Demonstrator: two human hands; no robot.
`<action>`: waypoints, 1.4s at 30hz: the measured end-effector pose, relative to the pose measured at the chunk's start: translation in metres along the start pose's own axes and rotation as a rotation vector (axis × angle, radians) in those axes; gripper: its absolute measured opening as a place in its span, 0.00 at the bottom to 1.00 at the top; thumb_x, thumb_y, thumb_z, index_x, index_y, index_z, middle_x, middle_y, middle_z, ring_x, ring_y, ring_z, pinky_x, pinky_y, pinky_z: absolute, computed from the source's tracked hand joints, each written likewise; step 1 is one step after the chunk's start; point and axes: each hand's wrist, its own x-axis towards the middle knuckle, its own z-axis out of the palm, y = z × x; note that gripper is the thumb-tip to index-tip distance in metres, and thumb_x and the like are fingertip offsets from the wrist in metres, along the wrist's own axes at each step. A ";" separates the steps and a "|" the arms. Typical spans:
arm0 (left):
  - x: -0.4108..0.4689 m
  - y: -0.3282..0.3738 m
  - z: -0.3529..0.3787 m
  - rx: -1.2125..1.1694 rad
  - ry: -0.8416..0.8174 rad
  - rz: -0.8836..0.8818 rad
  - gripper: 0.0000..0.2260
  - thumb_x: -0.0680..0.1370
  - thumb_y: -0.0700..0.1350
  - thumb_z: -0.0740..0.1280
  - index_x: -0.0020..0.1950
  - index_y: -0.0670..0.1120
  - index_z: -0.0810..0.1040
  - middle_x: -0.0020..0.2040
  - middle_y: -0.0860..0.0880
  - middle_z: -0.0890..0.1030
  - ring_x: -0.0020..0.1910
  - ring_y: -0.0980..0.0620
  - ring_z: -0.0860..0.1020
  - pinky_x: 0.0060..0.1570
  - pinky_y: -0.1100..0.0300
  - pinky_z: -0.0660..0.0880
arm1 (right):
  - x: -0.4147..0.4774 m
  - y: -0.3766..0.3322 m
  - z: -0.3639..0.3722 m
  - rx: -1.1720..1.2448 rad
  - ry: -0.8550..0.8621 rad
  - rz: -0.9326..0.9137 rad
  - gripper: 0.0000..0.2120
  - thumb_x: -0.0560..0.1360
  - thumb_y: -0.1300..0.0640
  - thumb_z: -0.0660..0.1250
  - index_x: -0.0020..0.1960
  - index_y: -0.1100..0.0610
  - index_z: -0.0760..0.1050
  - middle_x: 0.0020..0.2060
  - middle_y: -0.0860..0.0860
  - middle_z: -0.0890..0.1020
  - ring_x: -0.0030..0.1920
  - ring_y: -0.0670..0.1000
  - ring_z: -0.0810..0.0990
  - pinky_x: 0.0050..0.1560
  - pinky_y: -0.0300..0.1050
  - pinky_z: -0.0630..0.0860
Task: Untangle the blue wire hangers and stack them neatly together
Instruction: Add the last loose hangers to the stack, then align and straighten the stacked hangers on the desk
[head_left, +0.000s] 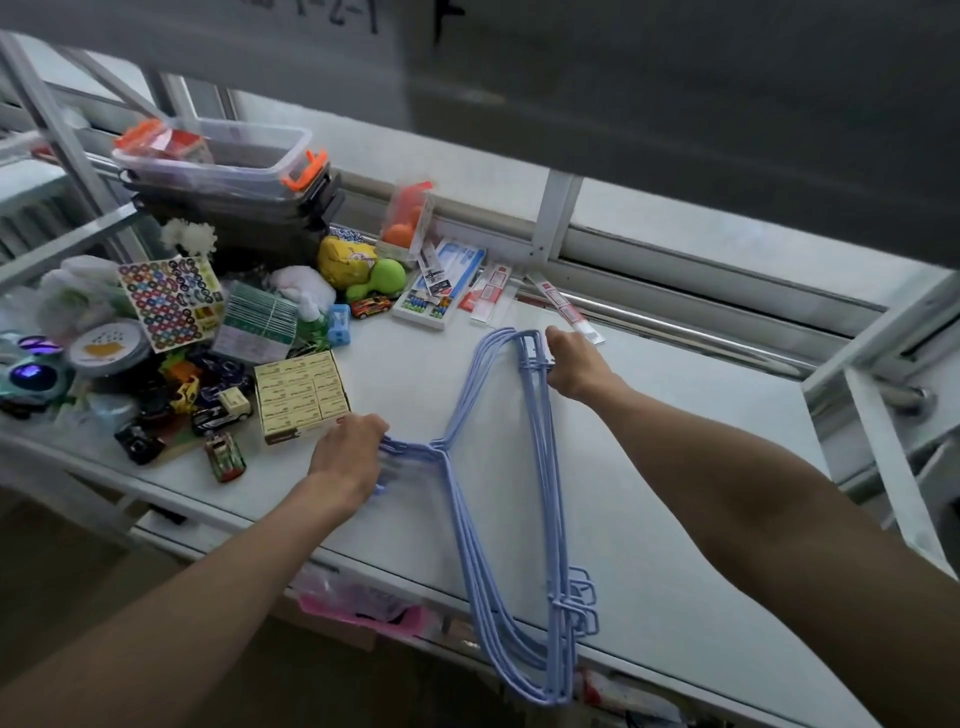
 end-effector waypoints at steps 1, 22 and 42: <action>0.000 0.001 0.000 -0.016 -0.006 -0.014 0.16 0.70 0.33 0.70 0.56 0.45 0.81 0.51 0.43 0.82 0.48 0.43 0.82 0.44 0.56 0.81 | 0.001 -0.001 -0.001 0.007 -0.019 0.017 0.11 0.71 0.68 0.67 0.49 0.60 0.66 0.47 0.63 0.76 0.46 0.64 0.77 0.37 0.49 0.70; -0.001 0.017 -0.009 -0.009 0.024 -0.128 0.12 0.74 0.35 0.64 0.54 0.45 0.80 0.51 0.43 0.81 0.51 0.42 0.80 0.47 0.53 0.77 | 0.005 0.014 0.011 -0.149 -0.121 0.043 0.08 0.74 0.66 0.64 0.54 0.66 0.74 0.55 0.63 0.77 0.54 0.63 0.78 0.44 0.49 0.70; 0.016 0.035 -0.028 0.060 -0.114 -0.035 0.12 0.74 0.34 0.65 0.57 0.44 0.77 0.56 0.43 0.77 0.55 0.42 0.78 0.52 0.52 0.76 | -0.007 0.030 0.008 -0.073 -0.065 0.126 0.09 0.73 0.65 0.66 0.53 0.62 0.75 0.52 0.60 0.77 0.49 0.63 0.79 0.44 0.49 0.73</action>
